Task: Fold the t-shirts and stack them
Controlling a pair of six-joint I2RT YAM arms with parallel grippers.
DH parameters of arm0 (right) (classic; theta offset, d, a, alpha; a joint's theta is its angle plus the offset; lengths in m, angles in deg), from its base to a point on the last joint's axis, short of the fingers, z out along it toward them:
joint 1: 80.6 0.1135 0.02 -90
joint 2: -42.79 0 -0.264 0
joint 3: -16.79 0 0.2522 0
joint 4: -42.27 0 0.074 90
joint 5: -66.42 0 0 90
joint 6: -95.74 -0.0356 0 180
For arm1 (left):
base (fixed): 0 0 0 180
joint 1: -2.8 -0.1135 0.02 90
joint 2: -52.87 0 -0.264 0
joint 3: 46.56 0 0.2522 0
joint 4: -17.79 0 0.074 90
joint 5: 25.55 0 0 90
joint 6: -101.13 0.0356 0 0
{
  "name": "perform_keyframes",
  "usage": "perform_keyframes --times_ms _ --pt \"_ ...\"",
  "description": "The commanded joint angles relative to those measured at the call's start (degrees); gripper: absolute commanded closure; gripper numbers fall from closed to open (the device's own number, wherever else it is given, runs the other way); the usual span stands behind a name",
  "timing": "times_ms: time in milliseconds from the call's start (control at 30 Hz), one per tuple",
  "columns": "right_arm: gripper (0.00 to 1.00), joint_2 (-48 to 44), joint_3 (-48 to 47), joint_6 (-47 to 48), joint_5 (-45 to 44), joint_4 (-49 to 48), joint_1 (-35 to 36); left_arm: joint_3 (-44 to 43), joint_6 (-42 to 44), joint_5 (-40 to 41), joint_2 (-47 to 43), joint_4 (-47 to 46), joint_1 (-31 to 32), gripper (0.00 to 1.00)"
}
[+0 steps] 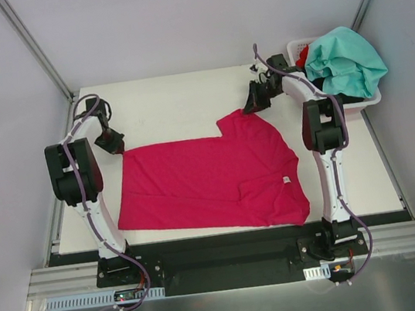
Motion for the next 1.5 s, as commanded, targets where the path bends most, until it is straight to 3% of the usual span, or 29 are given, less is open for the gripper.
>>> perform_keyframes --times_ms 0,667,1467 --pt "0.99 -8.9 1.9 1.5 0.3 -0.3 0.2 1.9 1.5 1.3 -4.9 1.4 0.2 1.00" --pt "0.99 -15.8 1.7 2.9 -1.3 4.3 0.5 -1.5 3.0 0.4 -8.3 3.3 0.2 1.00" --pt "0.99 -23.5 9.1 3.6 -2.3 4.2 -1.3 2.4 4.0 1.5 -13.8 5.1 -0.7 1.00"
